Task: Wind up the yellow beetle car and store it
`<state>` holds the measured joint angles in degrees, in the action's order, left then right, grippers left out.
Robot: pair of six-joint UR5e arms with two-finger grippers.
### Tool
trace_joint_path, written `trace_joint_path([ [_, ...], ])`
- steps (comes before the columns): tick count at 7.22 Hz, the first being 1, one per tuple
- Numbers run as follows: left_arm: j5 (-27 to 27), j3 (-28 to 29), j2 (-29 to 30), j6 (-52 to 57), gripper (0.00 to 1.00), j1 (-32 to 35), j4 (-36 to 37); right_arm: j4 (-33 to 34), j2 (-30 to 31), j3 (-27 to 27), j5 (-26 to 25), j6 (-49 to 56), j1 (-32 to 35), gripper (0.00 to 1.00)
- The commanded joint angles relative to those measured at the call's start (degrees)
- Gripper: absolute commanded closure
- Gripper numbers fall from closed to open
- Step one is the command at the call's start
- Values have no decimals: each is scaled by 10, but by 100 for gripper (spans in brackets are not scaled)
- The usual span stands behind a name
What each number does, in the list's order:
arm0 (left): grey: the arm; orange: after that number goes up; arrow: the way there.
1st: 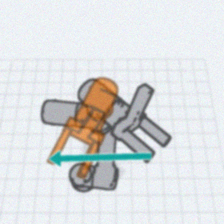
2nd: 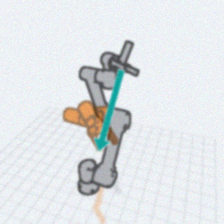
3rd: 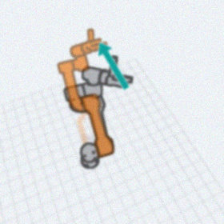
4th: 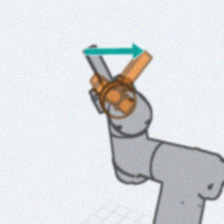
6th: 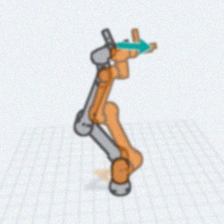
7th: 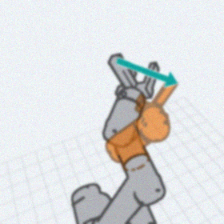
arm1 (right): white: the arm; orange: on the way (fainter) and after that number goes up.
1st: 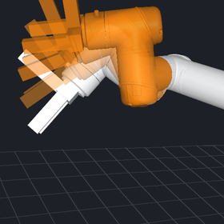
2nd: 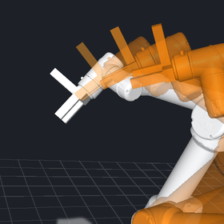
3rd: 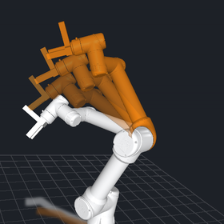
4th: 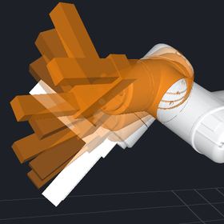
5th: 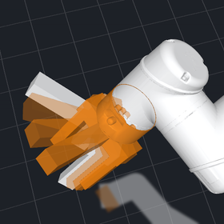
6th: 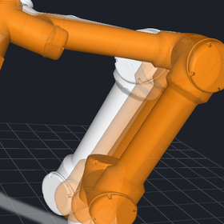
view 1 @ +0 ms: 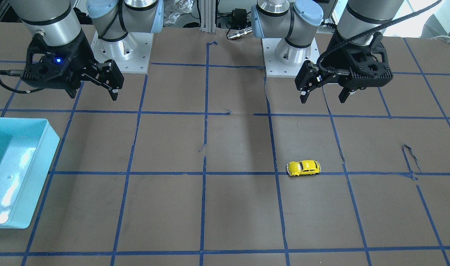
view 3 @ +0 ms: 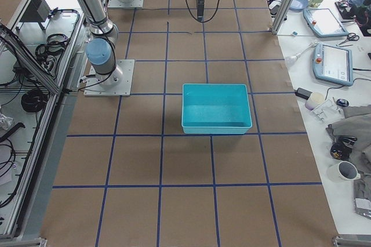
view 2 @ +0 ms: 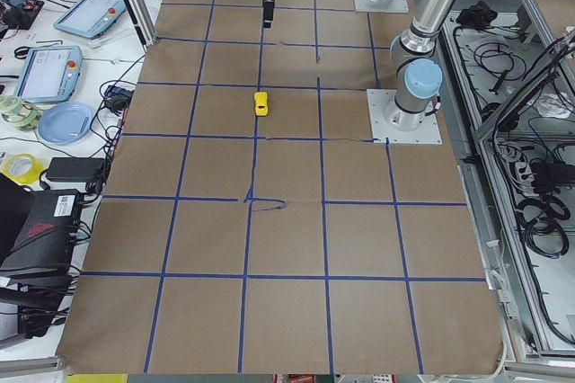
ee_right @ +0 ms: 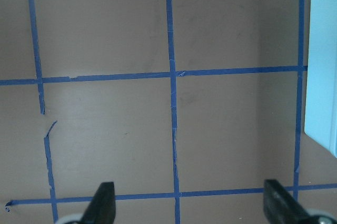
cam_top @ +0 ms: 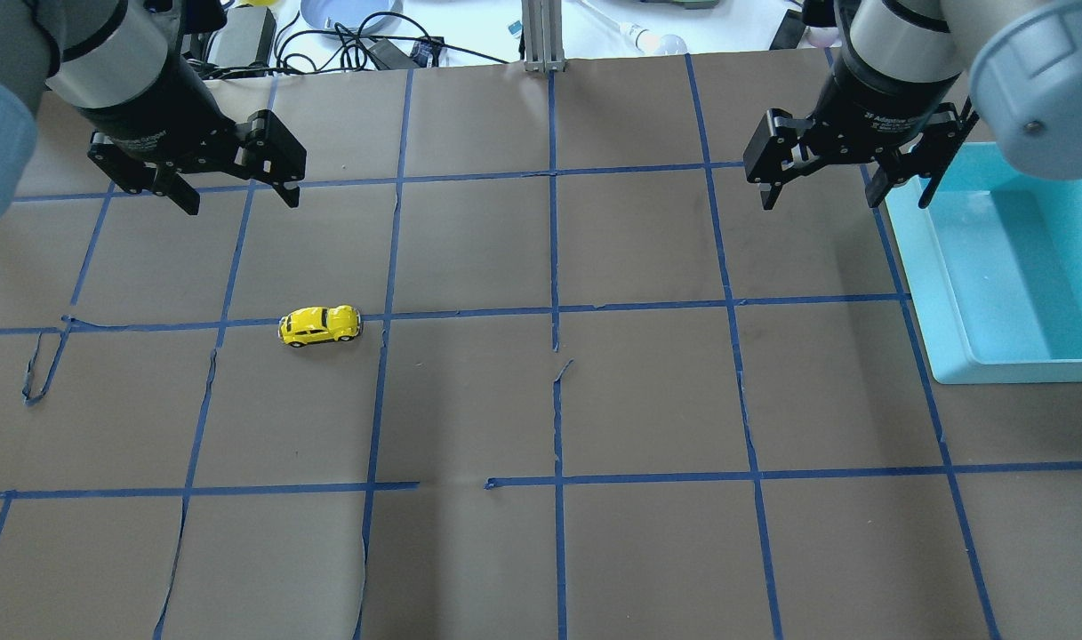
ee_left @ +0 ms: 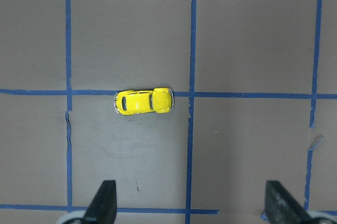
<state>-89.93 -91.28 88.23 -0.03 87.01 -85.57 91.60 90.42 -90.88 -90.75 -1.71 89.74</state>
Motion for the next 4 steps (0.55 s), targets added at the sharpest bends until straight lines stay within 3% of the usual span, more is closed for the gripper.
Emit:
trace_joint_path([
  [1, -1, 0, -1, -1, 0, 0, 1, 0, 0, -1, 0, 0, 0, 0],
  [4, -2, 0, 0, -1, 0, -1, 0, 0, 0, -3, 0, 0, 0, 0],
])
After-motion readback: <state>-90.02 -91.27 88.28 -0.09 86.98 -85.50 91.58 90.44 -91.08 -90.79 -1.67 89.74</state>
